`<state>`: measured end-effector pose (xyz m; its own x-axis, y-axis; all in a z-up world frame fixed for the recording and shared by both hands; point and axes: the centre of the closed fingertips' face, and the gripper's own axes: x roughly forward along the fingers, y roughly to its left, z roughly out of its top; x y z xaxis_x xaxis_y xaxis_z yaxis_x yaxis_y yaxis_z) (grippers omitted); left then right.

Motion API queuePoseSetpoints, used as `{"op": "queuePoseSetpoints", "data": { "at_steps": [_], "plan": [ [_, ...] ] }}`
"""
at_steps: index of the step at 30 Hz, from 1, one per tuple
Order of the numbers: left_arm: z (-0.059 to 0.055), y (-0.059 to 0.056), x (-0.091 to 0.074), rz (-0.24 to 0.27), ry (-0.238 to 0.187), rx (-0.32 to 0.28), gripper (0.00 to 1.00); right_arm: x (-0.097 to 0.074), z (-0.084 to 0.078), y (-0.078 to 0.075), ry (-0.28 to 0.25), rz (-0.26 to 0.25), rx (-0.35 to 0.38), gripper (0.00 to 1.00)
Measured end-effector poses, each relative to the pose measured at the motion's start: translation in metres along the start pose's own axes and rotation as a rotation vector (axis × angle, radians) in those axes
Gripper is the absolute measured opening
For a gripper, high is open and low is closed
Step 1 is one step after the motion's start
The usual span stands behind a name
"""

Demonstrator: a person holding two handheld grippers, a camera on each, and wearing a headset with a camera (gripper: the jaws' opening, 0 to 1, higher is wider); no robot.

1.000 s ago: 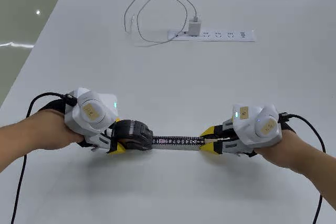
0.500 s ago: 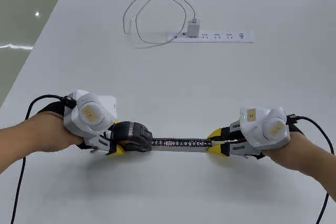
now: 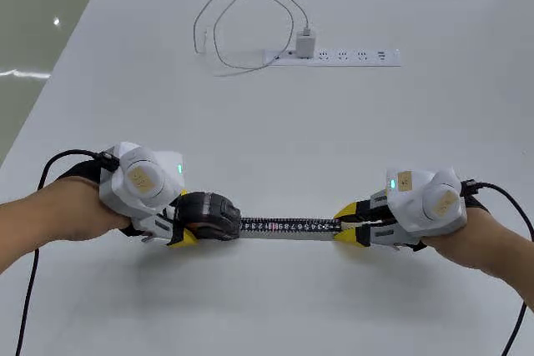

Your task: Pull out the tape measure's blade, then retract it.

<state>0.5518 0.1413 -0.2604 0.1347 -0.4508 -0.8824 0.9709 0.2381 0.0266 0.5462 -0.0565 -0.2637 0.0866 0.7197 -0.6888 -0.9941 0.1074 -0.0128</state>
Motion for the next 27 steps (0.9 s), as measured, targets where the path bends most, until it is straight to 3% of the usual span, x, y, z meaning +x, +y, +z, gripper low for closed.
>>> {"op": "queuePoseSetpoints", "data": {
  "at_steps": [27],
  "plan": [
    [0.001,-0.001,-0.001,0.003,0.002,-0.009,0.28,-0.016,-0.017,-0.004,0.029,-0.015,0.001,0.07]
  ]
}}
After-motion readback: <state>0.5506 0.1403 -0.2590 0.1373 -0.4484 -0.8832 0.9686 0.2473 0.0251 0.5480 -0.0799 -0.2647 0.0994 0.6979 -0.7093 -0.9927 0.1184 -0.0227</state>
